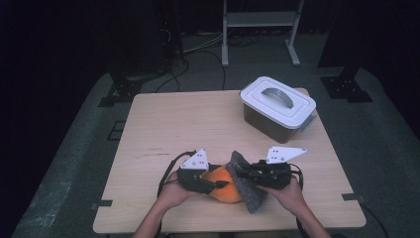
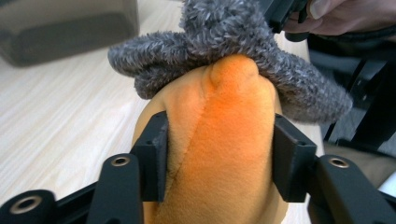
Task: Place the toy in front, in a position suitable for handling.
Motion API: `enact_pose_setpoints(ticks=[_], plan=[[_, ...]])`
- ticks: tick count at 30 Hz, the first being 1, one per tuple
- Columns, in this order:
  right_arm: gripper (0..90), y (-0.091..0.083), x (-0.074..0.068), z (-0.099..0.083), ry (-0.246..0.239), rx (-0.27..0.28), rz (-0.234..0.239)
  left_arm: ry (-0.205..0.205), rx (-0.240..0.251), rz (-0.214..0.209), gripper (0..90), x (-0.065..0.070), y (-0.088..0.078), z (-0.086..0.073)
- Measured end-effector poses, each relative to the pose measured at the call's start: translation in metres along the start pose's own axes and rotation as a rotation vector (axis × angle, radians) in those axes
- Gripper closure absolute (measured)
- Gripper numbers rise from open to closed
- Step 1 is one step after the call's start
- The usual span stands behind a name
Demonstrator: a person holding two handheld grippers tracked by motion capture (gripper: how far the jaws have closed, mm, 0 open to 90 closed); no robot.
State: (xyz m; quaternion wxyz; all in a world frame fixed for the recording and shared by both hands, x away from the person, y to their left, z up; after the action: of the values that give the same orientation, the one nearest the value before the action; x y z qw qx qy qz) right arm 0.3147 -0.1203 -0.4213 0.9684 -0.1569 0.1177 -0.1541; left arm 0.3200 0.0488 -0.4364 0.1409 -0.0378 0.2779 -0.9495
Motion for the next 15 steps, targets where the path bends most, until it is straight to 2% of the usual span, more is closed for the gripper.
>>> enact_pose_setpoints(ticks=[1, 2, 4, 6, 7, 10, 11, 13, 14, 15], plan=[[77.6, 0.001, 0.001, -0.003, 0.014, 0.000, 0.004, -0.010, 0.008, -0.006, 43.8, -0.001, 0.001, -0.002], [77.7, 0.002, 0.002, -0.005, 0.015, -0.009, 0.001, -0.025, 0.014, -0.012, 38.2, -0.002, 0.002, -0.003], [77.6, 0.003, 0.004, -0.009, 0.001, -0.038, -0.016, -0.043, 0.042, -0.032, 22.8, -0.002, 0.002, -0.002], [77.7, 0.003, 0.005, -0.013, 0.002, -0.051, -0.019, -0.048, 0.069, -0.029, 15.6, -0.004, 0.002, -0.002], [77.6, 0.002, 0.007, -0.015, 0.010, -0.048, -0.017, -0.053, 0.067, -0.025, 10.8, -0.005, 0.002, -0.003], [77.5, -0.005, 0.012, -0.017, 0.022, -0.055, -0.031, -0.085, 0.063, -0.033, 7.3, -0.011, 0.005, -0.013], [77.4, -0.007, 0.014, -0.019, 0.037, -0.053, -0.023, -0.115, 0.057, -0.063, 5.6, -0.013, 0.008, -0.017], [77.4, -0.010, 0.017, -0.023, 0.049, -0.052, -0.023, -0.157, 0.054, -0.090, 5.6, -0.013, 0.012, -0.020], [77.4, -0.011, 0.017, -0.024, 0.054, -0.054, -0.024, -0.165, 0.059, -0.100, 6.4, -0.013, 0.014, -0.021], [77.3, -0.011, 0.018, -0.024, 0.057, -0.054, -0.024, -0.166, 0.059, -0.102, 12.4, -0.012, 0.013, -0.021]])
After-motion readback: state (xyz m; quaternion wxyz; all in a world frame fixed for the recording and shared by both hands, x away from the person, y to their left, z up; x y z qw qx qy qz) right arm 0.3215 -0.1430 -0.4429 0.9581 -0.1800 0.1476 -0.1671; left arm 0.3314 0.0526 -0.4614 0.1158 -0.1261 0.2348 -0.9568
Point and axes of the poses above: each handheld gripper's, and its own axes: y roughly forward along the jaws, z roughly out of its top, x roughly to its right, the point moved 6 cm from there along y, roughly forward along the jaws, and after that the axes turned 3 degrees about z, right-handed, at the moved point
